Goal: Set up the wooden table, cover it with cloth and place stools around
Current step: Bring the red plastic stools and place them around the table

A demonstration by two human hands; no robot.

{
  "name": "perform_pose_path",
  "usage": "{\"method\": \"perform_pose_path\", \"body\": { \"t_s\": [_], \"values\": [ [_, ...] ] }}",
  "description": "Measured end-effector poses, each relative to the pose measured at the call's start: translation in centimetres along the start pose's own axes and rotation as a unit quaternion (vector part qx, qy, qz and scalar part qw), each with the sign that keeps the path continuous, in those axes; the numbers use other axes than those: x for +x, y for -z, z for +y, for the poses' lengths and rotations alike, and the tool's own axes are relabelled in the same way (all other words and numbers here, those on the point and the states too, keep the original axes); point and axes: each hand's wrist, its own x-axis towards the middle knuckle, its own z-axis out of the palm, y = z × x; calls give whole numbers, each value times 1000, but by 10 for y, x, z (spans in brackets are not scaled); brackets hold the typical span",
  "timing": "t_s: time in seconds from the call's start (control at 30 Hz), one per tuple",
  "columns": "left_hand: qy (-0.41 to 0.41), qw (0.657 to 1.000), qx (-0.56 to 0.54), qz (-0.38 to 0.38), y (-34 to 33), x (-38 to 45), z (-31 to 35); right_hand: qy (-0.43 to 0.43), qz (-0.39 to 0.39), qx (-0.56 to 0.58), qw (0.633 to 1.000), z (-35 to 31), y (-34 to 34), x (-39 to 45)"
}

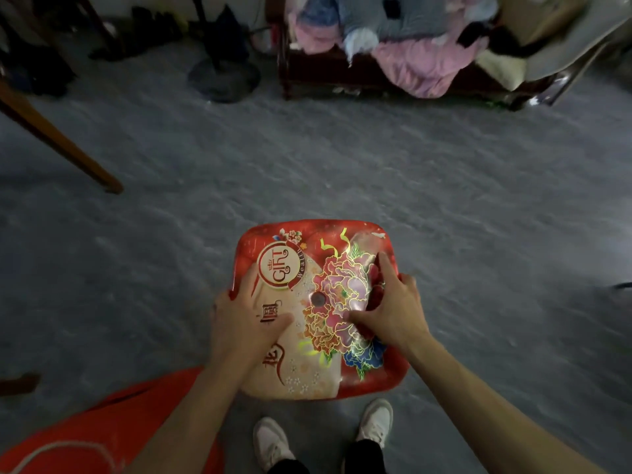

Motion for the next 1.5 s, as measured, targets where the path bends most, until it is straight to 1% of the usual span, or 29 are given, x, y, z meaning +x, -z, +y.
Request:
{"method": "perform_pose_path", "body": {
  "t_s": [0.13,0.3,0.43,0.57,0.73,0.87,1.07,1.2,1.33,1.5],
  "values": [
    [-45,999,8,4,12,-21,97,1,17,16,1000,14,95,-16],
    [-110,993,28,21,18,-46,215,2,66,36,997,44,207,-33],
    [-149,989,25,2,4,-54,292,-12,116,36,992,78,278,-45],
    [-210,977,29,-31,-20,-55,364,-54,177,52,981,113,331,-58],
    [-289,953,37,-80,-60,-47,445,-132,251,79,956,160,377,-67],
    [-346,928,40,-132,-98,-31,510,-200,282,92,934,191,413,-61],
    [-420,878,38,-225,-148,-6,590,-306,333,99,886,220,448,-49],
    [-480,834,44,-266,-177,-4,640,-353,371,111,852,243,466,-44],
    [-506,804,58,-306,-214,-11,686,-395,397,133,818,276,481,-47],
    [-508,786,93,-341,-275,-29,746,-426,417,161,787,342,503,-43]
  ]
}}
